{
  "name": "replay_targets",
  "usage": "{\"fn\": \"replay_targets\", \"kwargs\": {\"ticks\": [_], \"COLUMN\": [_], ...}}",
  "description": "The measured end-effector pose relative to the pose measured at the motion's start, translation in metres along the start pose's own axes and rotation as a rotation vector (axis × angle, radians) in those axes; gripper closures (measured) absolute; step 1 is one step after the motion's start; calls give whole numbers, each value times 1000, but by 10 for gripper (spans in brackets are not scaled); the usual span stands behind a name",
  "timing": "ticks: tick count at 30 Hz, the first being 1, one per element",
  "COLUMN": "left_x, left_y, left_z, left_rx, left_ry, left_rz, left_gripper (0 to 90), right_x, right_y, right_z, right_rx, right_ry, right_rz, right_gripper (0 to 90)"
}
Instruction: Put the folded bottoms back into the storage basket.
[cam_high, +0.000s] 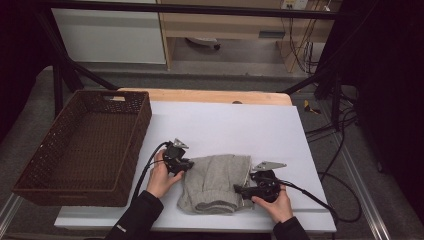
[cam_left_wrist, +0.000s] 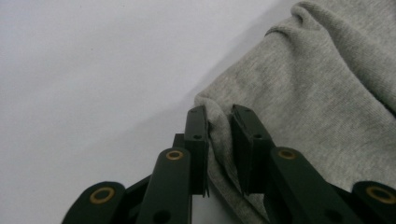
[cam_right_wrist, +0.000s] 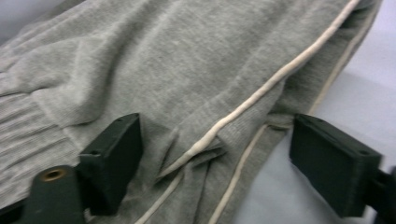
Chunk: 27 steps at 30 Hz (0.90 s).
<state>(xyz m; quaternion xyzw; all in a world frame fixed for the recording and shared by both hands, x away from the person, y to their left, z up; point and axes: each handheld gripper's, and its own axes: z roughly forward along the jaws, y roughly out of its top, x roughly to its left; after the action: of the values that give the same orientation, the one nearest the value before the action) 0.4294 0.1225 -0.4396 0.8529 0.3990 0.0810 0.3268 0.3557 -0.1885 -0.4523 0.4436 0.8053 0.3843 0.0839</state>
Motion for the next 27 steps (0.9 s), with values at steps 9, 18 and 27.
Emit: {"fn": "replay_targets", "kwargs": {"ticks": [9,18,27], "left_x": [0,2,4], "left_y": [-1,-1,-1], "left_z": [0,0,0], "left_rx": [-2,-3,-8], "left_ry": [0,-9,-29], "left_rz": [1,-11,-30], "left_gripper": [760,760,780], "right_x": [5,7,5], "right_y": [0,0,2], "right_z": [-2,-2,-2], "right_rx": [20,31,37], "right_ry": [21,32,58], "right_rz": [1,10,18], "right_gripper": [385,584,727]}}
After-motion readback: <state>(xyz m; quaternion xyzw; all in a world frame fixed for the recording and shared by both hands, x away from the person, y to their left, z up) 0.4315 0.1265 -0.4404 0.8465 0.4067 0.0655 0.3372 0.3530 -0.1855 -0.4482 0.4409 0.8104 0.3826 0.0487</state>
